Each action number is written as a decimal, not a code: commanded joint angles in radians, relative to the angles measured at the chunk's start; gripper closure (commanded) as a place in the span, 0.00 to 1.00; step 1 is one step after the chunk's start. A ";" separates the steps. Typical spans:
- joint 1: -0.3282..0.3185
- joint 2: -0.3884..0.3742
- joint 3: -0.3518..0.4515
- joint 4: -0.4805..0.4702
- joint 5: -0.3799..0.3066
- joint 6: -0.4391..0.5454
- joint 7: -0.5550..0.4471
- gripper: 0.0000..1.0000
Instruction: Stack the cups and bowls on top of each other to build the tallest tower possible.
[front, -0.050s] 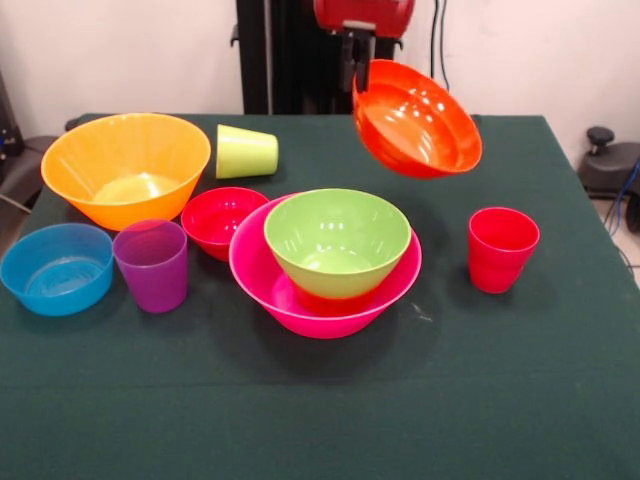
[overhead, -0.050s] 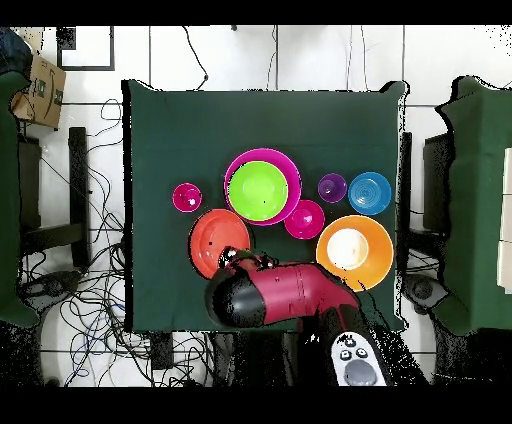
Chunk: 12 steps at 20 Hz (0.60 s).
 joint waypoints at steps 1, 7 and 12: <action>-0.025 -0.118 0.173 0.000 0.110 0.215 -0.142 1.00; -0.031 -0.139 0.210 -0.107 0.166 0.342 -0.152 1.00; -0.041 -0.080 0.222 -0.244 0.137 0.426 -0.165 1.00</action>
